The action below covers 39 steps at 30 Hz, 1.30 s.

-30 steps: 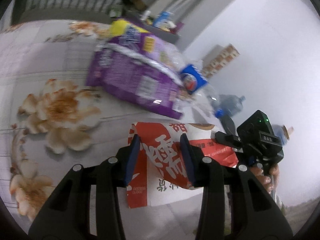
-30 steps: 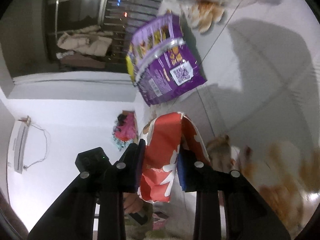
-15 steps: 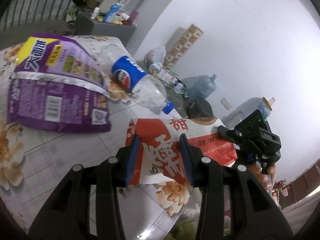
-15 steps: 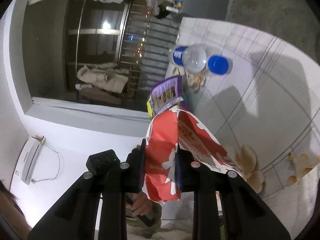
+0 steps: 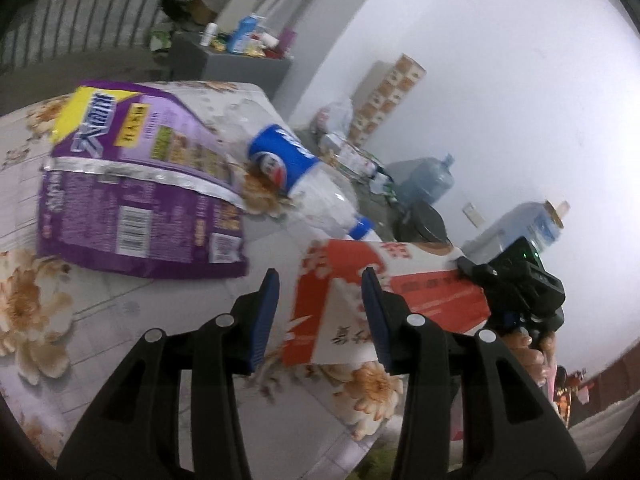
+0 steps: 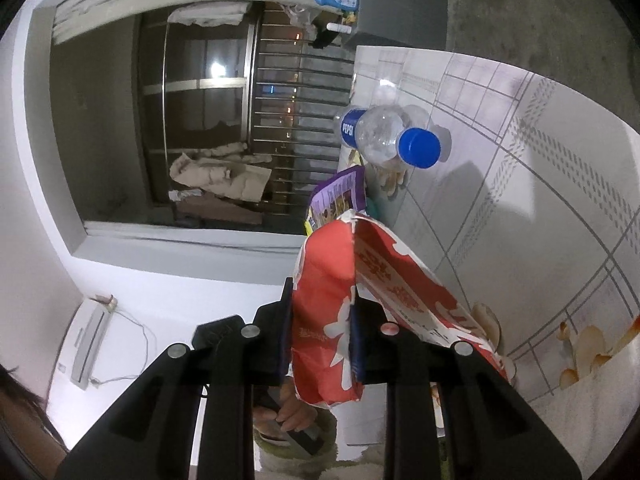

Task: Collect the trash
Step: 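Hold the red bag in the right gripper while the left moves to the purple snack bag, then grasp the purple snack bag with the left gripper and lift it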

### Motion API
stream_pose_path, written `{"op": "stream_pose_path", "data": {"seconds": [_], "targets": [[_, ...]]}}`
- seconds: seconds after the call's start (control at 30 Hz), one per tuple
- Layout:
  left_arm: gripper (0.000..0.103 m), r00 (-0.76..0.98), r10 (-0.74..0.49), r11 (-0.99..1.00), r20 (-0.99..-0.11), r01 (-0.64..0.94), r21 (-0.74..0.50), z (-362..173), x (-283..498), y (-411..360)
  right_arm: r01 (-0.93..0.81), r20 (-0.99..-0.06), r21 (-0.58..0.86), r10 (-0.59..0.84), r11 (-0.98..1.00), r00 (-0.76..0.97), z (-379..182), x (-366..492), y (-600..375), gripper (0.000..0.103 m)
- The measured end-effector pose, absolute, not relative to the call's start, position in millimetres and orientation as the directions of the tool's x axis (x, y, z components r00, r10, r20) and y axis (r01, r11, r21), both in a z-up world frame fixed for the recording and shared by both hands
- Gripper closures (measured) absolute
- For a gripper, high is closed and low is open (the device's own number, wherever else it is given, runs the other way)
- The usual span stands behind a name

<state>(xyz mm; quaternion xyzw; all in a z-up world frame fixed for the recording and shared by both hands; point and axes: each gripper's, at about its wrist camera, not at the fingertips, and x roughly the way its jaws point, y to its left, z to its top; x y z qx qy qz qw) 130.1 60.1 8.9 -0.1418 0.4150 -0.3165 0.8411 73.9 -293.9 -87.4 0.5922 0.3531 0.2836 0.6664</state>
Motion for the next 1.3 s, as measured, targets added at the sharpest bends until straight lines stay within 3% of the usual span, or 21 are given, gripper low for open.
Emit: {"op": "stream_pose_path", "data": {"seconds": [0.4, 0.5, 0.7, 1.0, 1.3], "targets": [[0.054, 0.699, -0.359, 0.93, -0.618, 0.218, -0.294, 23, 129, 145, 0.047, -0.104, 0.994, 0.829, 0.094, 0.55, -89, 99, -275, 0.08], [0.051, 0.716, -0.333, 0.938, -0.614, 0.183, -0.296, 22, 137, 167, 0.055, -0.112, 0.994, 0.832, 0.098, 0.544, -89, 105, -270, 0.08], [0.043, 0.721, -0.36, 0.924, -0.592, 0.189, -0.332, 14, 172, 190, 0.072, -0.133, 0.991, 0.831, 0.112, 0.539, -88, 110, -266, 0.08], [0.043, 0.636, -0.518, 0.819, -0.572, 0.175, -0.547, -9, 244, 221, 0.091, -0.163, 0.987, 0.824, 0.134, 0.543, -85, 123, -259, 0.08], [0.048, 0.533, -0.644, 0.729, -0.549, 0.209, -0.652, -26, 252, 223, 0.106, -0.187, 0.982, 0.823, 0.155, 0.537, -87, 143, -244, 0.08]]}}
